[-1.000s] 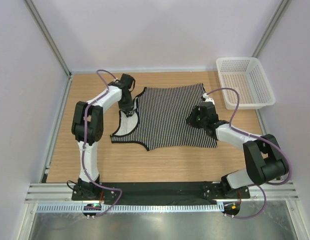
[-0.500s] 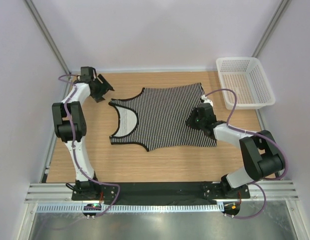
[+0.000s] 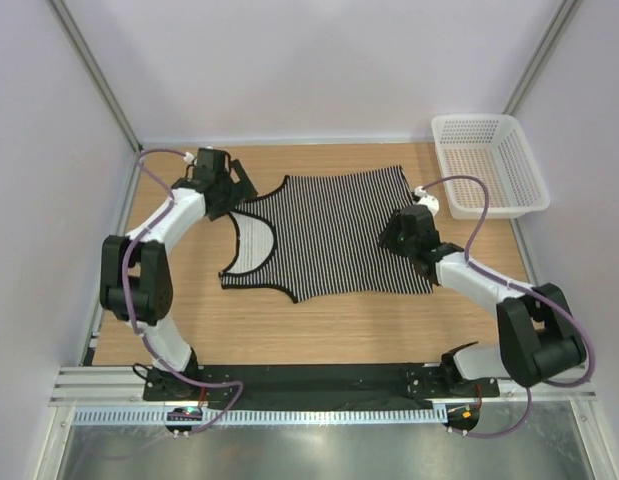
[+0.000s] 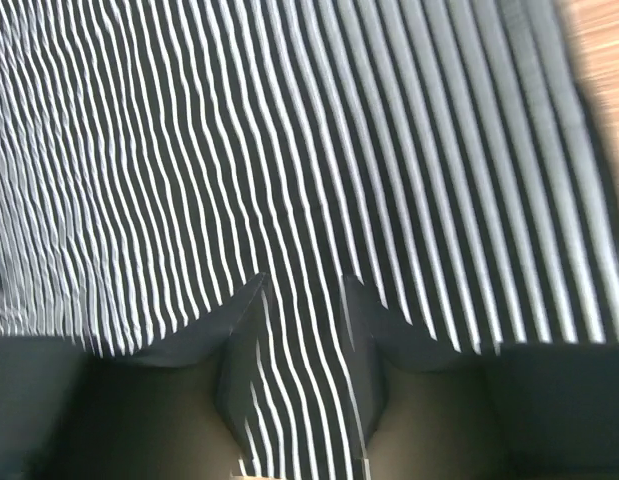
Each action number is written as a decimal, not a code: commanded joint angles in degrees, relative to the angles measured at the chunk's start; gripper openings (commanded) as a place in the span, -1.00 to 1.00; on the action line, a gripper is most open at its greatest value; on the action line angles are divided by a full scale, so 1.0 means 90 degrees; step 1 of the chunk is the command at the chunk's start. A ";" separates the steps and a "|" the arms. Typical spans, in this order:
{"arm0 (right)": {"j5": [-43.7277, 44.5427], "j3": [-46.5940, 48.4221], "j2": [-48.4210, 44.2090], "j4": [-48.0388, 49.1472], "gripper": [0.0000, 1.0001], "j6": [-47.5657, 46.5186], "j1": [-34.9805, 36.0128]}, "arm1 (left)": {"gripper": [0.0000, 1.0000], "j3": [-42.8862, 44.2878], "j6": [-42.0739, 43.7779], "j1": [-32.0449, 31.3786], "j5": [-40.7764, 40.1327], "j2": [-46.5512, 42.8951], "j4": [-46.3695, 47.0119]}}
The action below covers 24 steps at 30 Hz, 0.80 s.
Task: Fold and stack the tank tops
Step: Flatten the tank top out
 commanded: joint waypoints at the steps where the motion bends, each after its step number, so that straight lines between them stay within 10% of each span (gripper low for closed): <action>1: 0.1253 0.0073 -0.0788 -0.0471 0.05 0.0268 0.0018 | 0.99 -0.0868 -0.0240 -0.0474 -0.1531 -0.0998 0.0306; 5: 0.1569 0.0092 -0.1111 -0.0620 0.64 0.0376 -0.0088 | 0.99 -0.1603 -0.1011 -0.0184 -0.1685 -0.1595 0.0950; 9: 0.1237 0.0511 -0.0868 -0.1331 0.78 0.0533 -0.0294 | 0.94 -0.1635 -0.1043 -0.0318 -0.1270 -0.1673 0.1001; 18: 0.2476 0.0728 -0.0974 -0.3948 0.29 0.1732 -0.0421 | 0.82 -0.2902 -0.1579 -0.1704 -0.1485 -0.2941 0.0609; 24: 0.1549 -0.0238 -0.2261 -0.3843 0.11 0.1714 -0.0480 | 0.73 -0.3967 -0.1931 -0.2573 -0.1291 -0.3831 0.0639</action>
